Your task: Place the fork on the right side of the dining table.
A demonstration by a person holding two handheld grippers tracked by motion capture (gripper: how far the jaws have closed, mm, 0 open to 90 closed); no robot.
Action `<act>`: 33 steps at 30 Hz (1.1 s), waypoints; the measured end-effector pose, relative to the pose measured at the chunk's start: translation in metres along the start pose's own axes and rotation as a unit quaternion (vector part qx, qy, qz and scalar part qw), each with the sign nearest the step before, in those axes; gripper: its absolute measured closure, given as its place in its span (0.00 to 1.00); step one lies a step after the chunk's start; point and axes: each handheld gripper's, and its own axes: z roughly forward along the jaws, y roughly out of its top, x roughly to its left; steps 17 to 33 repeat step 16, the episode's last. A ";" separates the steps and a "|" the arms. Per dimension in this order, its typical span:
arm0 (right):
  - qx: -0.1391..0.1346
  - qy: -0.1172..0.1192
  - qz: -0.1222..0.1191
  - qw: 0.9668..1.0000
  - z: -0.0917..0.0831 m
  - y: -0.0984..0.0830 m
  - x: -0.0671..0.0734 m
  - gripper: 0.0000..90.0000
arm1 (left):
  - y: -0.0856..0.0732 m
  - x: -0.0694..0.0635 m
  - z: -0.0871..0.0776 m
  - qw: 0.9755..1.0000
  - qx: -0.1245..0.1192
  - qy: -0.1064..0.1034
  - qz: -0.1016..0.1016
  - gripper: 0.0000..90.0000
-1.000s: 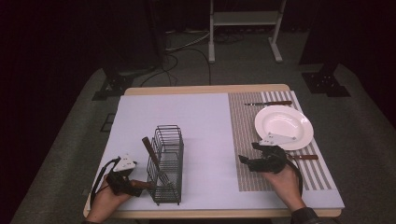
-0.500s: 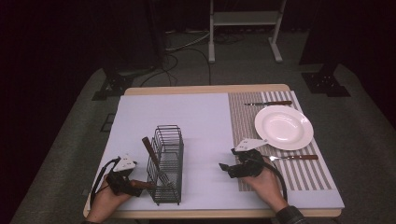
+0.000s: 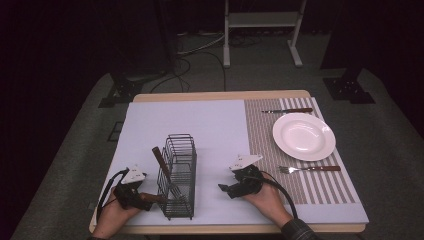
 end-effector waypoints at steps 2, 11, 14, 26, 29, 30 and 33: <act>0.007 0.001 -0.008 1.000 0.005 0.000 0.003 0.26 | 0.000 0.000 0.000 1.000 0.000 0.000 0.000 0.00; 0.010 -0.008 -0.023 1.000 0.012 -0.005 0.009 0.24 | 0.000 0.000 0.000 1.000 0.000 0.000 0.000 0.00; 0.009 -0.008 -0.023 1.000 0.012 -0.005 0.009 0.24 | 0.000 0.000 0.000 1.000 0.000 0.000 0.000 0.00; 0.009 -0.009 -0.023 1.000 0.012 -0.005 0.009 0.23 | 0.000 0.000 0.000 1.000 0.000 0.000 0.000 0.00; 0.009 -0.009 -0.023 1.000 0.012 -0.005 0.009 0.23 | 0.000 0.000 0.000 1.000 0.000 0.000 0.000 0.00; 0.009 -0.009 -0.023 1.000 0.012 -0.005 0.009 0.23 | 0.000 0.000 0.000 1.000 0.000 0.000 0.000 0.00; 0.009 -0.009 -0.023 1.000 0.012 -0.005 0.009 0.23 | 0.000 0.000 0.000 1.000 0.000 0.000 0.000 0.00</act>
